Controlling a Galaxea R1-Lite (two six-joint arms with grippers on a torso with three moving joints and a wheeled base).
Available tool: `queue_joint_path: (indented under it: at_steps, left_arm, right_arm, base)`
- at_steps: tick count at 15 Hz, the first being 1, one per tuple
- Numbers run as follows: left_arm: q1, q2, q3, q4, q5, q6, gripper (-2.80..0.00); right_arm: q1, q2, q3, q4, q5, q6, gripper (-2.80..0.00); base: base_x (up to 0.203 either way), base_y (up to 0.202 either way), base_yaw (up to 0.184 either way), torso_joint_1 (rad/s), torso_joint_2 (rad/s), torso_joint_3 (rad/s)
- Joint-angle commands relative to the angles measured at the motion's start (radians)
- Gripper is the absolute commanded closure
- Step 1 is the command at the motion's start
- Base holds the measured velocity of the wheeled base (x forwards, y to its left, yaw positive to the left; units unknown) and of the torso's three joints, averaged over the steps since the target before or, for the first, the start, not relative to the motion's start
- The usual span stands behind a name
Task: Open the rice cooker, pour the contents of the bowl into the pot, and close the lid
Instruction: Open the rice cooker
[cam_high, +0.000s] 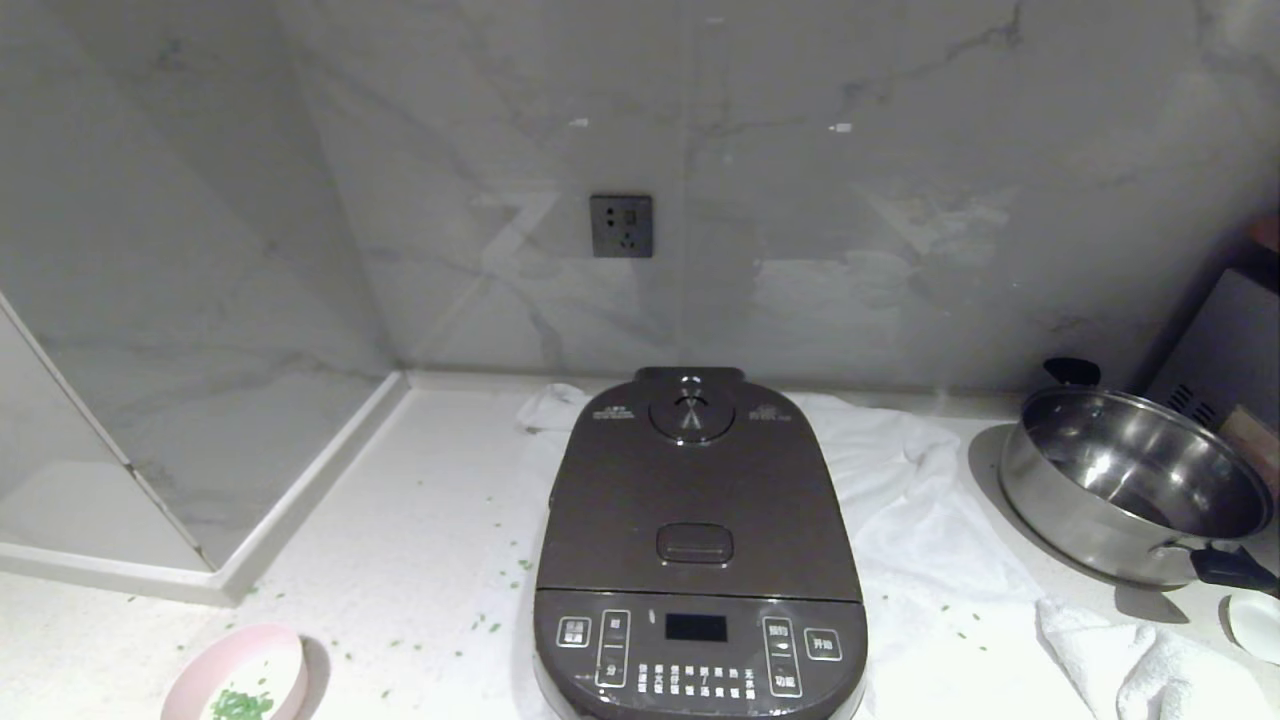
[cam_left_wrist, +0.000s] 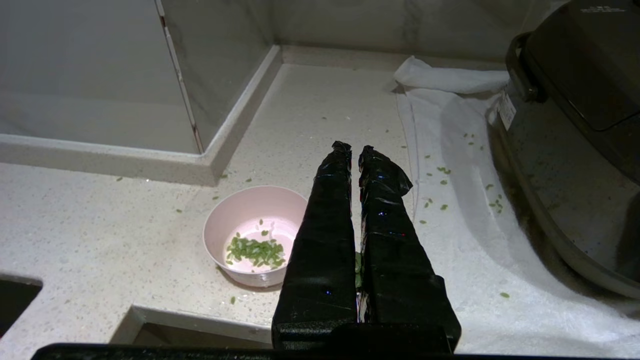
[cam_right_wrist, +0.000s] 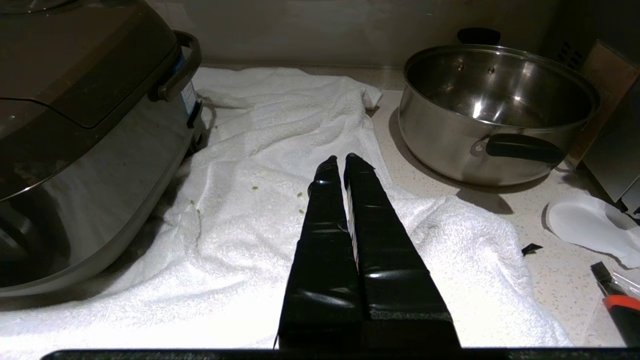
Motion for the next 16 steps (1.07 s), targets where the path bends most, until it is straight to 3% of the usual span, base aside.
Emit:
queue_joint_path:
  at_steps: [1,7,10,13,16]
  left_arm:
    - [-0.001,0.000,0.014,-0.001,0.000,-0.001,0.00]
    - [-0.001,0.000,0.014,0.000,-0.002,0.001,0.00]
    - [-0.001,0.000,0.014,0.000,-0.003,0.001,0.00]
    - [-0.001,0.000,0.014,0.000,-0.003,0.001,0.00]
    - [-0.001,0.000,0.014,0.000,-0.003,0.001,0.00]
  right_arm:
    - [0.000,0.000,0.002,-0.001,0.001,0.000,0.00]
    - [-0.001,0.000,-0.006,0.008,-0.012,-0.026,0.00]
    - [-0.001,0.104,-0.193,0.046,-0.007,-0.017,0.00]
    - [0.000,0.364,-0.425,0.072,0.081,0.026,0.00]
    - [0.001,0.622,-0.600,0.080,0.229,0.050,0.00]
  base:
    - [0.000,0.000,0.000,0.000,0.00,0.000]
    - [0.000,0.000,0.000,0.000,0.00,0.000]
    - [0.000,0.000,0.000,0.000,0.00,0.000]
    - [0.000,0.000,0.000,0.000,0.00,0.000]
    - [0.000,0.000,0.000,0.000,0.00,0.000]
